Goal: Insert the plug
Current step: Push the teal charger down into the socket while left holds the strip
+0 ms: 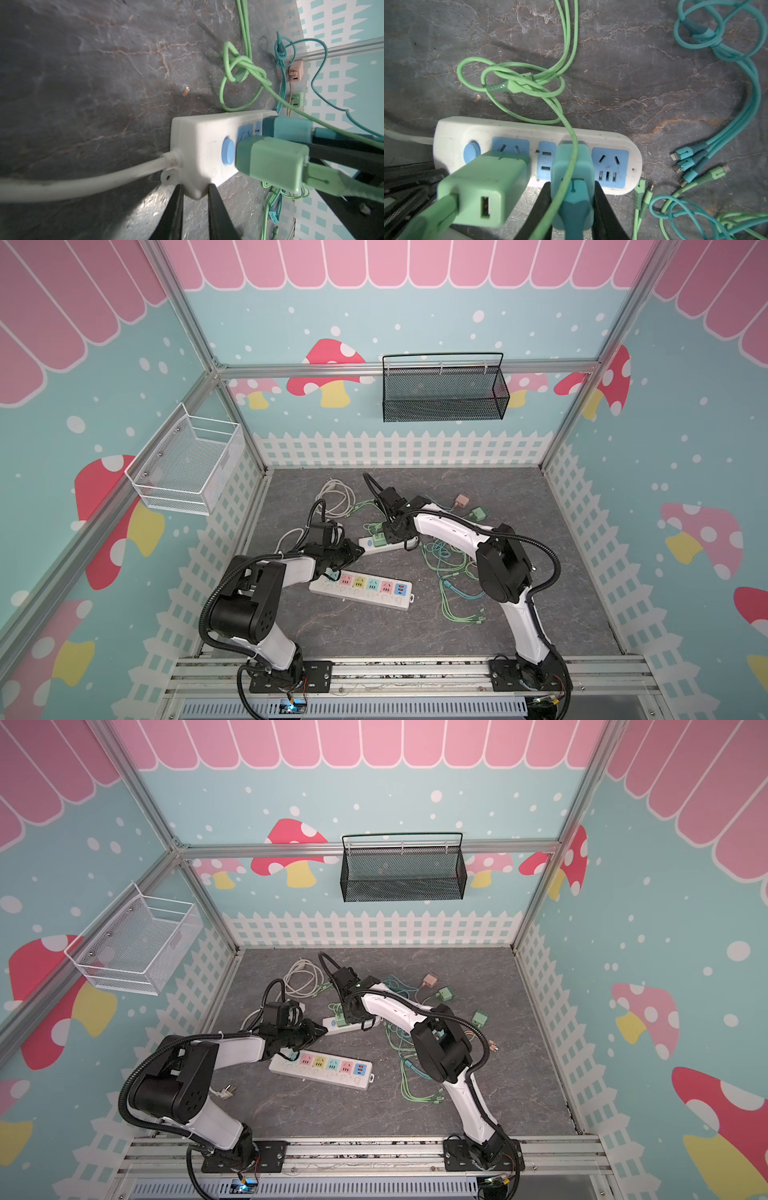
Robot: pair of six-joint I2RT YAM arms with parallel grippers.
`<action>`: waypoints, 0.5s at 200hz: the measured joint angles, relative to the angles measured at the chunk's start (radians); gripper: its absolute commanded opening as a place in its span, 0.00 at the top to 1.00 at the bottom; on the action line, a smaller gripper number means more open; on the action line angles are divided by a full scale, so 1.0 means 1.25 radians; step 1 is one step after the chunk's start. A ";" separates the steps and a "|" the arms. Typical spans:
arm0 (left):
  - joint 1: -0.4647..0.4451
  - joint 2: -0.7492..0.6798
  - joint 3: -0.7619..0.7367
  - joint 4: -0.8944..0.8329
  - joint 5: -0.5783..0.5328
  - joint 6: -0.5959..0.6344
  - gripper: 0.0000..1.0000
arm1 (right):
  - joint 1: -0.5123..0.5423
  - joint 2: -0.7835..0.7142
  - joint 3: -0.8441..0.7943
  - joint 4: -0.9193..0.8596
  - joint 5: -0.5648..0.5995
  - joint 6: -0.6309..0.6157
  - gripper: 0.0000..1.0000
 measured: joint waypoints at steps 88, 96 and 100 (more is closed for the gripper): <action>-0.007 -0.106 0.003 -0.145 -0.052 0.010 0.64 | 0.002 0.006 0.011 -0.007 0.008 -0.013 1.00; -0.007 -0.123 0.006 -0.165 -0.064 0.013 0.63 | 0.002 0.006 0.011 -0.007 0.008 -0.014 1.00; -0.007 -0.133 0.009 -0.176 -0.070 0.013 0.63 | 0.002 0.006 0.011 -0.007 0.008 -0.014 1.00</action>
